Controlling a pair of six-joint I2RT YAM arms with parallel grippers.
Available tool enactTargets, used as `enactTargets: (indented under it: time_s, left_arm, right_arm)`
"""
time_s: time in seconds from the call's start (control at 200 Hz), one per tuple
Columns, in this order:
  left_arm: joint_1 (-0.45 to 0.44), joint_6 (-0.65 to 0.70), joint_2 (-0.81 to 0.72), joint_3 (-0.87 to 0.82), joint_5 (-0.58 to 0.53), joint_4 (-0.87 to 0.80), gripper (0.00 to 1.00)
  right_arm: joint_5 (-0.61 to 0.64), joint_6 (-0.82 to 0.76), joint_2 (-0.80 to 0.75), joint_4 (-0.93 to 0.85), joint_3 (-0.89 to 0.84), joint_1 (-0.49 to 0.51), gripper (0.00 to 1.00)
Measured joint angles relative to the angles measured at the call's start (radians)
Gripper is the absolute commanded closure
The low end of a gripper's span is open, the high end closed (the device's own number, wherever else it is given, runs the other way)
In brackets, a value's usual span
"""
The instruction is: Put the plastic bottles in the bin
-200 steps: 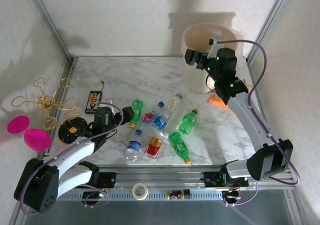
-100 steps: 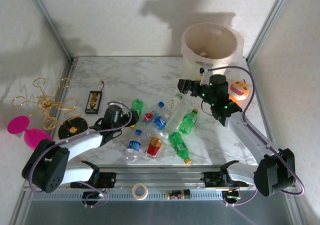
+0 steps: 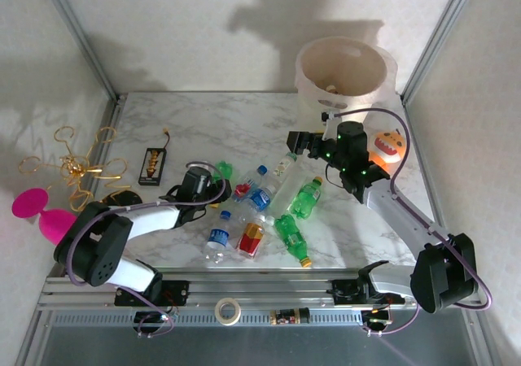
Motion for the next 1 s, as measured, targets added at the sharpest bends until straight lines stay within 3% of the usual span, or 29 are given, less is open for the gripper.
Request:
enactTargets:
  time_s: [0.376,0.516,0.821,0.996]
  left_arm:
    - [0.0,0.024,0.095,0.076,-0.01,0.004,0.36]
    - [0.0,0.035,0.102,0.084,-0.009,0.008,0.47]
    - [0.0,0.035,0.09,0.084,-0.01,0.0,0.6]
    - [0.0,0.032,-0.008,0.084,-0.011,-0.008,0.65]
  right_arm:
    - [0.088,-0.045,0.0,-0.042,0.0,0.0,0.01]
    - [0.121,-0.049,0.0,-0.058,-0.003,0.0,0.01]
    - [0.083,-0.056,0.0,-0.058,-0.037,0.0,0.01]
    - [0.038,-0.055,-0.006,-0.051,-0.071,0.0,0.01]
